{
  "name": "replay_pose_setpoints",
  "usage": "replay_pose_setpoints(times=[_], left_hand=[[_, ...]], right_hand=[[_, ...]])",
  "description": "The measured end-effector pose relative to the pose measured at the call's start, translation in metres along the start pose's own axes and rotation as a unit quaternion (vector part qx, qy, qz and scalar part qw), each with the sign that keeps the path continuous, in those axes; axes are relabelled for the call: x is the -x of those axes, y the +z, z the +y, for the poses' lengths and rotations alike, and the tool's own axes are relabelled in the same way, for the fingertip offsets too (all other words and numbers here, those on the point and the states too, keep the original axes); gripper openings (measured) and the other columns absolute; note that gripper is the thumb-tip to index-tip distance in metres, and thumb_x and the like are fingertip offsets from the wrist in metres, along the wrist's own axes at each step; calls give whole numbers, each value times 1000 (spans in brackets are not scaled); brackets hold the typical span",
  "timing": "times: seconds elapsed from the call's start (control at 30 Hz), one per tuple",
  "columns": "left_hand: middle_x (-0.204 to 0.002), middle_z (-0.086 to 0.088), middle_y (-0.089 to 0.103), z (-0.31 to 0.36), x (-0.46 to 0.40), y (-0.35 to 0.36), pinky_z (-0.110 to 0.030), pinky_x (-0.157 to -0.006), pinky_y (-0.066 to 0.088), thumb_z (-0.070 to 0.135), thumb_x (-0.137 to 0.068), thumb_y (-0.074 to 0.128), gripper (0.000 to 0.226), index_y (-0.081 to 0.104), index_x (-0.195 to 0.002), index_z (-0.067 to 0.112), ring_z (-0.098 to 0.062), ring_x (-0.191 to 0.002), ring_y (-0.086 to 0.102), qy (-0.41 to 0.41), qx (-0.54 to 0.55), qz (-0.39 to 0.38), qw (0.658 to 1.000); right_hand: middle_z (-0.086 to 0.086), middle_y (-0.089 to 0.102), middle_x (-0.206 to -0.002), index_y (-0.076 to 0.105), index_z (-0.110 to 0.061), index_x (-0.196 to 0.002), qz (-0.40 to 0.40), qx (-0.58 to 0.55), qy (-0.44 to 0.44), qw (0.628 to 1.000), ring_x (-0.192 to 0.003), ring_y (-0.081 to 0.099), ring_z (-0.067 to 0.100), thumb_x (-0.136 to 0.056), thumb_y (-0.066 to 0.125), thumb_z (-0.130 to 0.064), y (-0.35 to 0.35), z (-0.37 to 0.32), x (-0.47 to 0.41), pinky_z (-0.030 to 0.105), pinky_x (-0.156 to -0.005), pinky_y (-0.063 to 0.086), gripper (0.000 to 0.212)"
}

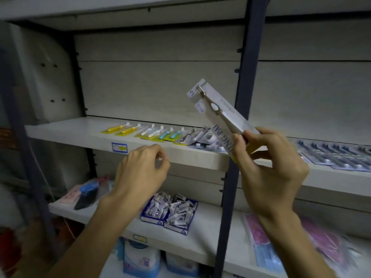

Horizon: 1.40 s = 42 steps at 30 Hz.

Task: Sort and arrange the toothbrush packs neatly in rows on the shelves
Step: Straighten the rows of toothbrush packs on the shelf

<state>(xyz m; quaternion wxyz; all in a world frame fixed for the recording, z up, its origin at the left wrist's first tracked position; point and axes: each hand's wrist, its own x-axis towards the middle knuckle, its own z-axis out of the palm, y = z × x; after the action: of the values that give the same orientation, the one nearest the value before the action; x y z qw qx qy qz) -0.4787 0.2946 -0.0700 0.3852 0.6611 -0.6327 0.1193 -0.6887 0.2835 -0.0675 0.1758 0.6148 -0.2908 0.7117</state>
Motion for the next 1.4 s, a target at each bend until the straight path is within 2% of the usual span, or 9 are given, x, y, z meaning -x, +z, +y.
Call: replay_pose_setpoints(times=[0.2, 0.33, 0.47, 0.7, 0.93, 1.1, 1.2, 1.3, 1.4], left_hand=[[-102, 6, 67, -42, -51, 13, -27, -66, 42, 31, -89, 55, 17, 66, -99, 22, -15, -90, 59, -1, -7, 8, 1000], [-99, 5, 67, -58, -88, 29, -29, -67, 47, 31, -89, 56, 16, 66, -97, 22, -16, -89, 60, 15, -4, 10, 1000], [-94, 5, 67, -68, -118, 48, -34, -67, 52, 31, -88, 58, 14, 66, -95, 22, -17, -85, 61, 31, 10, 21, 999], [-93, 6, 68, -98, -158, 75, -26, -60, 35, 32, -85, 59, 13, 67, -91, 23, -17, -84, 60, 40, 20, 21, 999], [-95, 4, 68, -128, -196, 99, -30, -69, 47, 33, -83, 59, 15, 67, -90, 23, -21, -88, 62, 63, 62, 3, 996], [-92, 4, 68, -151, -224, 108, -32, -69, 48, 34, -83, 59, 12, 66, -85, 24, -23, -89, 61, 98, 81, -24, 992], [-87, 4, 67, -168, -240, 109, -33, -67, 48, 33, -82, 59, 12, 66, -83, 23, -23, -84, 61, 117, 90, -33, 989], [-86, 4, 67, -183, -252, 111, -32, -66, 48, 32, -83, 59, 12, 66, -85, 23, -21, -81, 61, 137, 110, -41, 984], [-86, 5, 66, -195, -258, 113, -30, -65, 46, 32, -84, 59, 11, 65, -85, 23, -20, -81, 61, 150, 123, -52, 980]], right_hand=[[9, 68, -91, 67, -3, -80, -8, 14, 14, 1000, -68, 63, 18, -85, 71, -17, 73, 16, 5, 26, -54, 51, 15], [9, 68, -92, 67, -3, -79, -13, 21, 19, 1000, -72, 64, 21, -86, 69, -18, 114, 34, 4, 36, -50, 51, 17], [9, 68, -92, 66, -4, -79, -34, 40, 31, 998, -77, 64, 22, -87, 67, -21, 146, 54, 3, 37, -50, 51, 19], [3, 64, -83, 64, -11, -76, -73, 120, 62, 988, -68, 57, 20, -85, 65, -24, 185, 76, 4, 40, -53, 49, 16], [8, 65, -81, 68, -11, -76, -90, 206, 99, 969, -65, 58, 27, -78, 76, -18, 228, 89, 7, 32, -52, 45, 11], [13, 66, -79, 68, -9, -74, -95, 285, 124, 946, -67, 60, 35, -76, 76, -15, 264, 88, 16, 39, -52, 49, 10], [15, 65, -77, 68, -7, -73, -111, 350, 143, 919, -65, 59, 37, -73, 76, -13, 283, 84, 21, 33, -49, 42, 10], [13, 68, -81, 72, -9, -78, -149, 388, 176, 892, -76, 58, 36, -80, 71, -20, 295, 81, 23, 30, -55, 32, 11], [12, 71, -82, 74, -15, -81, -174, 392, 220, 876, -84, 59, 36, -81, 68, -27, 304, 76, 23, 34, -60, 38, 14]])
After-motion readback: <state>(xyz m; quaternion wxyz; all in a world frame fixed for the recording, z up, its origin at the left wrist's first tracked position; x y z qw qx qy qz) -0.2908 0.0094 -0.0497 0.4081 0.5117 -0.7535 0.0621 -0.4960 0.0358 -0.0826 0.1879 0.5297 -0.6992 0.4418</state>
